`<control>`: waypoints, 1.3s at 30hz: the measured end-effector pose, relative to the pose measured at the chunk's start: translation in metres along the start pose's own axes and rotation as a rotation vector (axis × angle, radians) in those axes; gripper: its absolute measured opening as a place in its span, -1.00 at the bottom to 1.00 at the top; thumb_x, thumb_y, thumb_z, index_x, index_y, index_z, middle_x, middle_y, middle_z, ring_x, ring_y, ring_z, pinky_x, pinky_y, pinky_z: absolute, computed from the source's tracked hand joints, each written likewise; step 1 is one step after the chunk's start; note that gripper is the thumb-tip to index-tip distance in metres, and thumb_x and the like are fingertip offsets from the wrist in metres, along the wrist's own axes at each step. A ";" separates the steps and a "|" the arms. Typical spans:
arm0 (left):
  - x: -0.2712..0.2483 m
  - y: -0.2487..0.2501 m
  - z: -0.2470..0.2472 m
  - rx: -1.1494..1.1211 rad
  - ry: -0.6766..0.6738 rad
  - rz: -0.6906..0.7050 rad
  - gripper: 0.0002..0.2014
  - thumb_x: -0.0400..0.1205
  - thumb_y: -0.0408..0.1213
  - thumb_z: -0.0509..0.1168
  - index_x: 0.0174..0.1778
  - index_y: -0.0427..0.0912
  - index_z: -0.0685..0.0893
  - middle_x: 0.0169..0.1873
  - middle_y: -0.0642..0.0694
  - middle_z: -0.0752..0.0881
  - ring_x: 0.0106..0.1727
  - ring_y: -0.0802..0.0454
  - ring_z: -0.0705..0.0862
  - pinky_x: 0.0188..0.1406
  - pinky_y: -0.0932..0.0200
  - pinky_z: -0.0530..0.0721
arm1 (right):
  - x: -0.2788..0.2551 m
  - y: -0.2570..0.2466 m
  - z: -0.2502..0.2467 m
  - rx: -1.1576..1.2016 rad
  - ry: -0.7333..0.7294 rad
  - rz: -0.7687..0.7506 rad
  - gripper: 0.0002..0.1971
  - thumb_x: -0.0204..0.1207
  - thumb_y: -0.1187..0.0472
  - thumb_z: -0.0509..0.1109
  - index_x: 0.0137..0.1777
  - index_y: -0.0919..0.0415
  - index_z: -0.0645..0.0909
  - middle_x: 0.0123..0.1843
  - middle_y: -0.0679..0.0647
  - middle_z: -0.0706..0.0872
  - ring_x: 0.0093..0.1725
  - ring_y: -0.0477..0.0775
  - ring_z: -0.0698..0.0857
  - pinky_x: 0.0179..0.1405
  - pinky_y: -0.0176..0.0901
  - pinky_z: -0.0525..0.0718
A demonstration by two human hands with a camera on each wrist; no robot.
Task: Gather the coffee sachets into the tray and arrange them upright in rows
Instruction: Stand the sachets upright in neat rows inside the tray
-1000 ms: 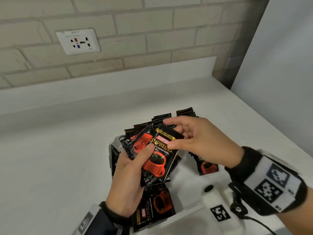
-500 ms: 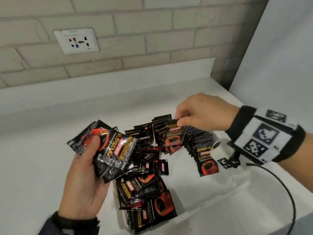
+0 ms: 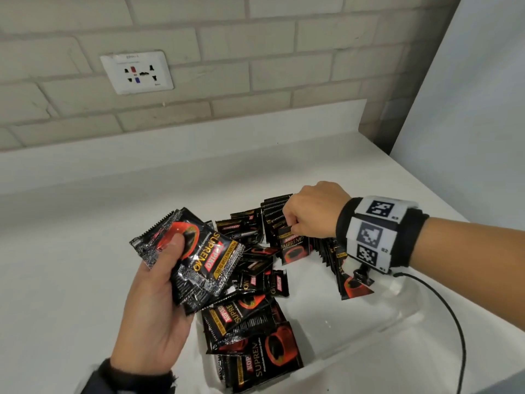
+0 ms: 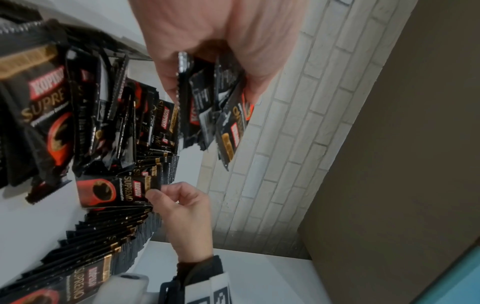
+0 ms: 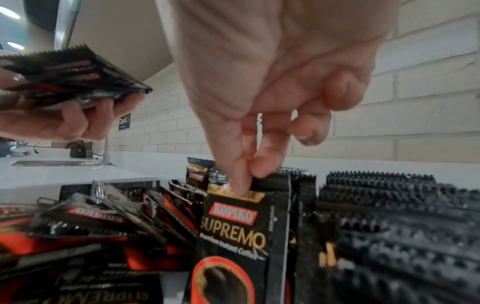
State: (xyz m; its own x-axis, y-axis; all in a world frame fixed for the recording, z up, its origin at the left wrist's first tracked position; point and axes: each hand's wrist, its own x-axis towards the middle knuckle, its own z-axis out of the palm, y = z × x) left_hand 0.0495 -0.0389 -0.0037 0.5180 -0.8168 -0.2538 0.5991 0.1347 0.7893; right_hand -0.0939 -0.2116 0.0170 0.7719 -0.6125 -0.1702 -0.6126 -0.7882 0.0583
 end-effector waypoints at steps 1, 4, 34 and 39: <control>0.000 -0.001 0.001 0.006 0.000 -0.007 -0.61 0.42 -0.16 0.28 0.14 -0.21 0.65 -0.12 -0.17 0.82 -0.26 0.01 0.81 -0.48 0.14 0.75 | 0.000 0.001 0.001 -0.007 0.000 0.005 -0.90 0.52 0.19 0.29 -0.10 0.03 0.64 -0.30 -0.12 0.55 -0.17 0.02 0.61 -0.19 -0.16 0.49; 0.002 -0.006 0.004 0.010 -0.018 -0.033 -0.64 0.47 -0.17 0.27 0.15 -0.23 0.65 -0.17 -0.16 0.82 -0.28 -0.01 0.81 -0.50 0.14 0.74 | 0.001 0.004 0.001 -0.032 0.005 0.011 -0.86 0.52 0.17 0.29 0.02 0.03 0.65 -0.30 -0.12 0.57 -0.19 0.02 0.60 -0.19 -0.17 0.48; 0.000 -0.045 0.041 -0.069 -0.182 -0.236 -0.53 0.45 -0.34 0.25 0.32 -0.21 0.57 0.15 -0.31 0.72 0.21 -0.27 0.66 0.23 -0.21 0.60 | -0.053 -0.017 0.026 1.642 0.091 0.124 -0.81 0.52 0.27 0.34 0.10 0.09 0.50 -0.10 0.08 0.71 -0.32 -0.08 0.72 -0.62 -0.33 0.59; -0.001 -0.042 0.042 -0.039 -0.134 -0.173 -0.63 0.50 -0.33 0.23 0.24 -0.12 0.61 0.07 -0.21 0.77 0.13 -0.18 0.73 0.18 -0.16 0.60 | -0.057 -0.009 0.025 1.740 0.223 0.233 -0.80 0.58 0.15 0.25 0.16 0.12 0.54 -0.07 0.11 0.71 -0.36 -0.06 0.70 -0.63 -0.33 0.54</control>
State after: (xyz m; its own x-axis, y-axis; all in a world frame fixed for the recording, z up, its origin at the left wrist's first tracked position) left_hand -0.0019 -0.0674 -0.0132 0.3213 -0.8966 -0.3047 0.6965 0.0057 0.7176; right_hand -0.1368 -0.1682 0.0017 0.5660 -0.8050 -0.1780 -0.0427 0.1870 -0.9814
